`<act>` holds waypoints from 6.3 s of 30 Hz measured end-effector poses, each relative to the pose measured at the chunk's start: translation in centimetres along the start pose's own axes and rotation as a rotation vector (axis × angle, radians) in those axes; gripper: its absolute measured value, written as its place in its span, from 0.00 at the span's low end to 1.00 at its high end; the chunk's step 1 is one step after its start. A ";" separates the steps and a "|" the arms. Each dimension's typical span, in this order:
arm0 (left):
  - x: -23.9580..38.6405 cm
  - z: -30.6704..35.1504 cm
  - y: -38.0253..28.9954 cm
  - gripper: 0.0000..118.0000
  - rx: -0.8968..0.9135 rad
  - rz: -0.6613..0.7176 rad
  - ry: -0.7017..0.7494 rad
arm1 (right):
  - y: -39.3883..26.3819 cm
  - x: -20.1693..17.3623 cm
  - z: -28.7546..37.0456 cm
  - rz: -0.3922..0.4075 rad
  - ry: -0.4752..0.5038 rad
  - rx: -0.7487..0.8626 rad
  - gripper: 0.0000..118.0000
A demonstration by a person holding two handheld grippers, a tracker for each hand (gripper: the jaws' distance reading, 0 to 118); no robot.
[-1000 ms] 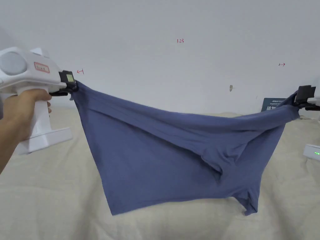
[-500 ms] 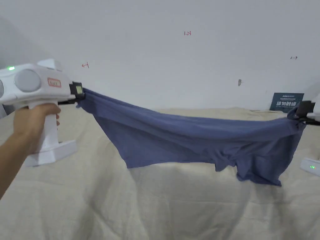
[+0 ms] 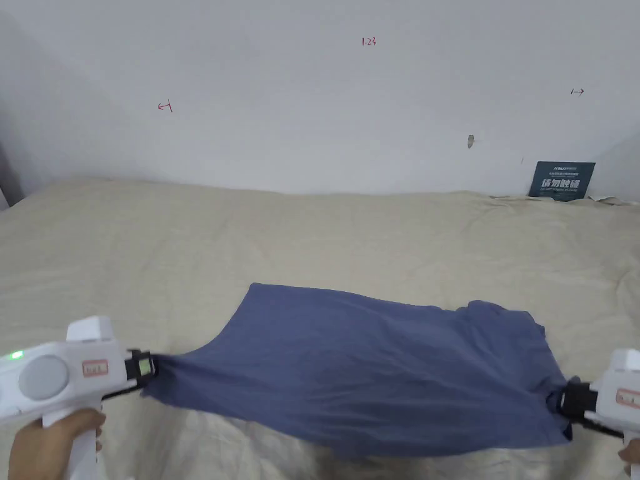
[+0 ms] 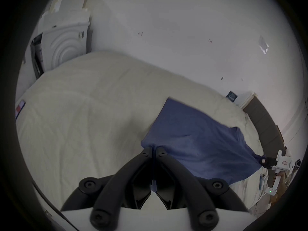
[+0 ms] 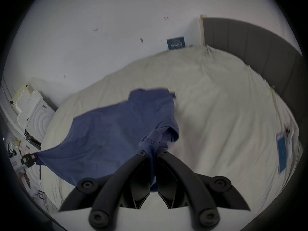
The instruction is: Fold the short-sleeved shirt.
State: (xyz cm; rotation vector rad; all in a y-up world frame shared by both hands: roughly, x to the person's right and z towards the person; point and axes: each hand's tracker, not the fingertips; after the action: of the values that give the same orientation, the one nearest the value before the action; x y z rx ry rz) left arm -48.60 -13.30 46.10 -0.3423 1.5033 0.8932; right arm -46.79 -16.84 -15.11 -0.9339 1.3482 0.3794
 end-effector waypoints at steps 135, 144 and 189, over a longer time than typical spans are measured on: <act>11.3 -26.9 8.3 0.22 -0.357 -0.363 0.061 | -2.1 -5.1 6.1 0.351 -0.226 0.597 0.00; 12.3 -20.7 6.9 0.01 -0.258 -0.400 -0.029 | 1.2 -4.6 4.1 0.306 -0.162 0.447 0.00; 10.1 -5.4 8.7 0.01 -0.047 -0.325 -0.085 | 9.5 -3.7 0.6 0.284 -0.094 0.112 0.01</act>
State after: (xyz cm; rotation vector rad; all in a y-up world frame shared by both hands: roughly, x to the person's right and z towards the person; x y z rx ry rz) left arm -60.04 -8.49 38.92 -0.5590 1.3037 0.6761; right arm -54.05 -9.68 -14.99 -0.6251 1.4036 0.5517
